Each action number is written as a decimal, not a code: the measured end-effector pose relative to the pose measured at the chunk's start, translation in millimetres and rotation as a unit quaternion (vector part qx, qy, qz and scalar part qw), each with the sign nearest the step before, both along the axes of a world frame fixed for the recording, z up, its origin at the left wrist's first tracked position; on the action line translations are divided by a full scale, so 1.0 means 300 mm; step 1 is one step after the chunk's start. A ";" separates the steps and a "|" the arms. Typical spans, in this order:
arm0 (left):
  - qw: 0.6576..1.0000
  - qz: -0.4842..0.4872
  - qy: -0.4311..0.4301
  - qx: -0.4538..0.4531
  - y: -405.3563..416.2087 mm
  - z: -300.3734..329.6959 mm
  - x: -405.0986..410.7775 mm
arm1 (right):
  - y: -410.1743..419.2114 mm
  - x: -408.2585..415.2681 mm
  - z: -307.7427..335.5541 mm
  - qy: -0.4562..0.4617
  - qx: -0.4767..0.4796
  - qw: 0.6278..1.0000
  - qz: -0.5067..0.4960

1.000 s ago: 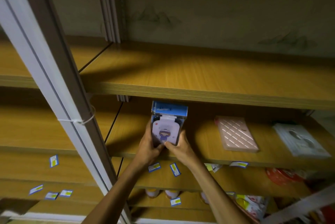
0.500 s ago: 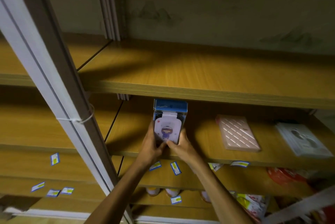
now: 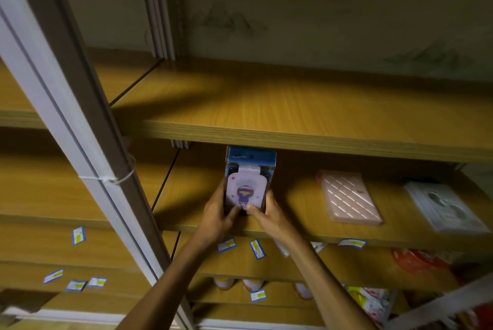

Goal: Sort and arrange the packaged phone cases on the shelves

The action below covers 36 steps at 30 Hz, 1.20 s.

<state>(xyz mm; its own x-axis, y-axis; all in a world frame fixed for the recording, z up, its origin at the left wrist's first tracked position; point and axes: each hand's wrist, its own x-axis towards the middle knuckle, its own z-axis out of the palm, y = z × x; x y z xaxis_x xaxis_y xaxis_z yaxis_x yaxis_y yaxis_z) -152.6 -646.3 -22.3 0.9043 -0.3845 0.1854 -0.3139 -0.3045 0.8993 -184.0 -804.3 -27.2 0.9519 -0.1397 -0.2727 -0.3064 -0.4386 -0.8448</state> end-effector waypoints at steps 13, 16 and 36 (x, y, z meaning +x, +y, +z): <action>0.984 0.090 0.105 0.115 0.012 0.020 0.083 | 0.025 0.074 0.012 0.005 0.013 0.998 -0.059; 0.981 0.084 0.118 0.127 0.005 0.022 0.098 | 0.031 0.094 0.018 0.023 0.006 0.998 -0.060; 0.963 0.115 -0.025 0.242 0.003 0.139 0.049 | -0.047 -0.005 0.102 -0.003 -0.073 0.996 -0.042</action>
<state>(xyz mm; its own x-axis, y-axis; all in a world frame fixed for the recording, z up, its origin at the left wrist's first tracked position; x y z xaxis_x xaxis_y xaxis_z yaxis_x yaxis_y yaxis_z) -137.9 -645.4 19.4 0.9705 -0.2276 0.0796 -0.2269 -0.7507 0.6205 -185.4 -818.3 3.5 0.9370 -0.2560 -0.2377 -0.3417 -0.5298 -0.7762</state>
